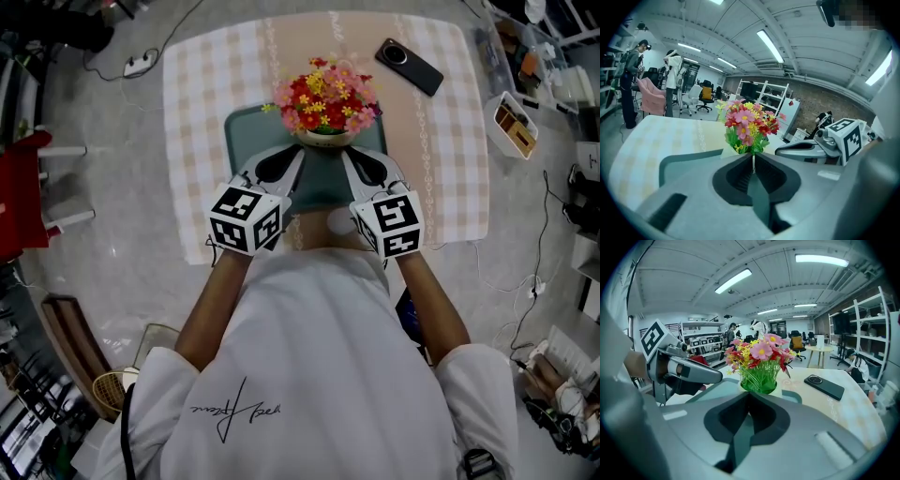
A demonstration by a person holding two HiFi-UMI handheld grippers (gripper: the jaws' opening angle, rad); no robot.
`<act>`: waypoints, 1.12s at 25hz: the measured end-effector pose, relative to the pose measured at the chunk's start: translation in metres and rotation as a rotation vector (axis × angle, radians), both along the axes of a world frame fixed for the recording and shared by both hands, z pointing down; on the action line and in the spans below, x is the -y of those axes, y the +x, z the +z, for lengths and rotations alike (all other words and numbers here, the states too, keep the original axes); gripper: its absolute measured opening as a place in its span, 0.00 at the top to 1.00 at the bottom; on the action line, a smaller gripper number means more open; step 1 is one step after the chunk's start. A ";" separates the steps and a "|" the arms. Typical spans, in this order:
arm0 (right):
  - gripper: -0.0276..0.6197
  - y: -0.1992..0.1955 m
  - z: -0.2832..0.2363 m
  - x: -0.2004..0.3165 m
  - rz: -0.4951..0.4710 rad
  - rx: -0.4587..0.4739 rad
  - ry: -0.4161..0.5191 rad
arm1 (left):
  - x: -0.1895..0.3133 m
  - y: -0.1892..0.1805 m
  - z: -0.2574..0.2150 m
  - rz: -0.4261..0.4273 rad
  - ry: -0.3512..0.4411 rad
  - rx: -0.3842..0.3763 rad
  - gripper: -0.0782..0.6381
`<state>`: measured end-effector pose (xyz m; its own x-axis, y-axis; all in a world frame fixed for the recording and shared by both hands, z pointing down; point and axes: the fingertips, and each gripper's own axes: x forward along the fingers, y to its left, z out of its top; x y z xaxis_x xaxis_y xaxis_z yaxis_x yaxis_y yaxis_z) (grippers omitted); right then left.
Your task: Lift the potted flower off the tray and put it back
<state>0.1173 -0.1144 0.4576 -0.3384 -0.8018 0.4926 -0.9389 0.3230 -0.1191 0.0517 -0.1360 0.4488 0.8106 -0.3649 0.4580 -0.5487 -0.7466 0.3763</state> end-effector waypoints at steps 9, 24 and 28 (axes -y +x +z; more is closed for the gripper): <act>0.95 -0.012 -0.025 -0.011 -0.011 0.000 0.054 | -0.013 -0.017 -0.020 0.009 0.074 0.001 0.89; 0.95 -0.040 -0.061 -0.035 -0.046 0.017 0.077 | -0.047 -0.027 -0.054 0.098 0.208 0.017 0.89; 0.95 -0.048 -0.070 -0.042 -0.071 0.006 0.086 | -0.054 -0.026 -0.065 0.112 0.208 -0.027 0.89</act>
<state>0.0697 -0.0729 0.3880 -0.3988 -0.8149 0.4207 -0.9125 0.3981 -0.0939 0.0257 -0.0824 0.3838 0.8622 -0.3559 0.3603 -0.4497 -0.8653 0.2212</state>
